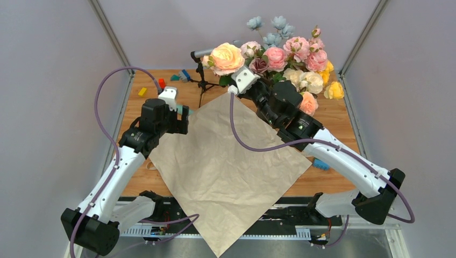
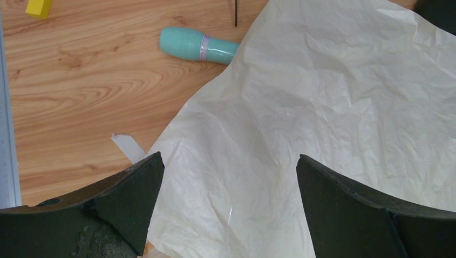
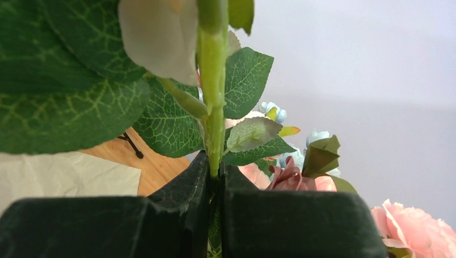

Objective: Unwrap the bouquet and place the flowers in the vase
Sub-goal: Insert the fake flower into the vase.

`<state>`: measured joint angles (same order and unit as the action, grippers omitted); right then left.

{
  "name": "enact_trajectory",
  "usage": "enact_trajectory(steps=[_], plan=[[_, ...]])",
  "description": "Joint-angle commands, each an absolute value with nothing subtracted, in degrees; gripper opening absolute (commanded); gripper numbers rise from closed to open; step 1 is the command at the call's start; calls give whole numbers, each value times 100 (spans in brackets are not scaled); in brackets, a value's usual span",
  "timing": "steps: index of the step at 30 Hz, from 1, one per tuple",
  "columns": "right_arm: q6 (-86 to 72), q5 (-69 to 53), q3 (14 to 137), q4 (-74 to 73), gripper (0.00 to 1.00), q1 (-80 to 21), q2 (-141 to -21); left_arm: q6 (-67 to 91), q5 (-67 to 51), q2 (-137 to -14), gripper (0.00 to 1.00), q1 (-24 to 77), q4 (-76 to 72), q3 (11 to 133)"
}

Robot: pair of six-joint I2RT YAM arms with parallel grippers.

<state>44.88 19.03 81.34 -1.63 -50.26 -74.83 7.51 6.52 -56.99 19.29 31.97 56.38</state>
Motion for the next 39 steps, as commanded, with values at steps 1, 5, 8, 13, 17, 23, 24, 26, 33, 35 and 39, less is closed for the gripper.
enact_trajectory(steps=[1,5,8,13,17,23,24,26,33,35,39], plan=[[4509,2054,8024,383,0,-4937,-7433,694,613,-5590,100,1890,3006,5627],[4469,2065,7920,515,0,-4856,-7486,694,615,-5582,100,1890,3004,5632],[4453,2075,7830,595,0,-4788,-7537,694,606,-5581,100,1887,3006,5633],[4302,2046,7655,728,0,-4659,-7550,694,602,-5581,100,1890,3001,5625],[4028,1945,7543,729,0,-4519,-7535,694,598,-5589,100,1890,3003,5625],[3702,1927,7257,875,0,-4379,-7473,699,598,-5594,100,1890,3006,5625],[3640,1933,7208,905,0,-4355,-7464,689,598,-5596,100,1890,3006,5623],[3520,1911,7111,943,0,-4305,-7460,686,598,-5601,100,1885,3006,5625],[3315,2037,6859,1099,0,-4212,-7517,690,606,-5592,100,1889,3006,5625],[3282,2109,6810,1132,0,-4182,-7560,686,606,-5595,100,1890,3012,5625],[3241,2196,6766,1116,1,-4164,-7626,686,606,-5590,100,1890,3015,5621]])
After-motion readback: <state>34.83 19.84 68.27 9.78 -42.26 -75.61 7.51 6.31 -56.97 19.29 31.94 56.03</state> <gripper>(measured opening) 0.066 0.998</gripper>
